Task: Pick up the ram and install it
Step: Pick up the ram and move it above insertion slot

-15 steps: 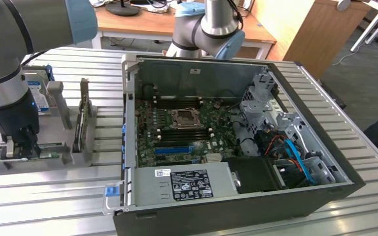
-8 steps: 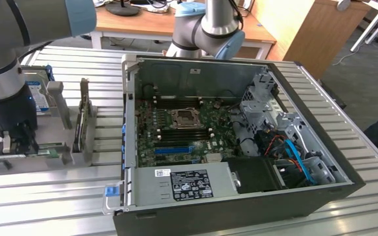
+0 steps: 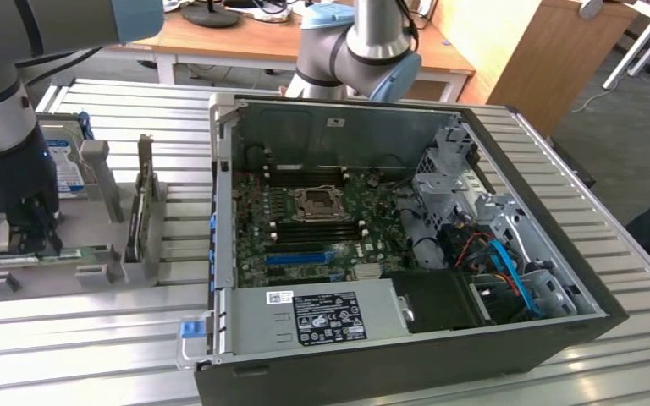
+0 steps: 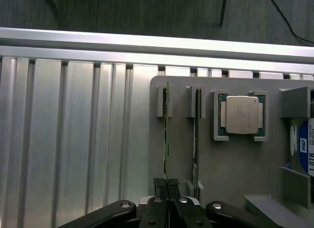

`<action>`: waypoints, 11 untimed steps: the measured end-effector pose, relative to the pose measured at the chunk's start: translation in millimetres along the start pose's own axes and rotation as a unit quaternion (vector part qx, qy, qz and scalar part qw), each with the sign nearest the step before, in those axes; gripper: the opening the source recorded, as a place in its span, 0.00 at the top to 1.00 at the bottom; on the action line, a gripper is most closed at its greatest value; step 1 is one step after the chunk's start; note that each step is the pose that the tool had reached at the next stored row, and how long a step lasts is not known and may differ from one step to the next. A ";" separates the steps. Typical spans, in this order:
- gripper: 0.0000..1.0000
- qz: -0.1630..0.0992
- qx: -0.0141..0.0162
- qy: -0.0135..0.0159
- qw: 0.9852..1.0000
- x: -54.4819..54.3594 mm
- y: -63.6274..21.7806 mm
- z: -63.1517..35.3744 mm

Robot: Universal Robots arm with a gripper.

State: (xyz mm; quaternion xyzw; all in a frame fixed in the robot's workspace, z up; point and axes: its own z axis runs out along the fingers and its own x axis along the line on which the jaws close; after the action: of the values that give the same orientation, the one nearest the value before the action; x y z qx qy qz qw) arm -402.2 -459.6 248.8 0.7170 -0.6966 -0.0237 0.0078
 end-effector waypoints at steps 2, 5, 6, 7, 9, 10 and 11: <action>0.88 0.000 0.000 0.000 1.000 -0.1 0.2 -5.3; 0.88 0.000 0.000 0.000 1.000 -0.3 0.5 -12.5; 0.88 0.000 0.000 0.000 1.000 -0.3 0.6 -14.7; 0.88 0.000 0.000 0.000 1.000 -0.4 0.7 -16.8; 0.88 0.000 0.000 0.000 1.000 -0.5 0.8 -20.9; 0.88 0.000 0.000 0.000 1.000 -0.5 0.9 -23.0; 0.88 0.000 0.000 0.000 1.000 -0.6 0.9 -25.2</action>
State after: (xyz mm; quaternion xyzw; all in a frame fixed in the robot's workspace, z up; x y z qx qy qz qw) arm -402.0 -459.6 274.0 0.7170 -0.6966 -0.0237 0.0078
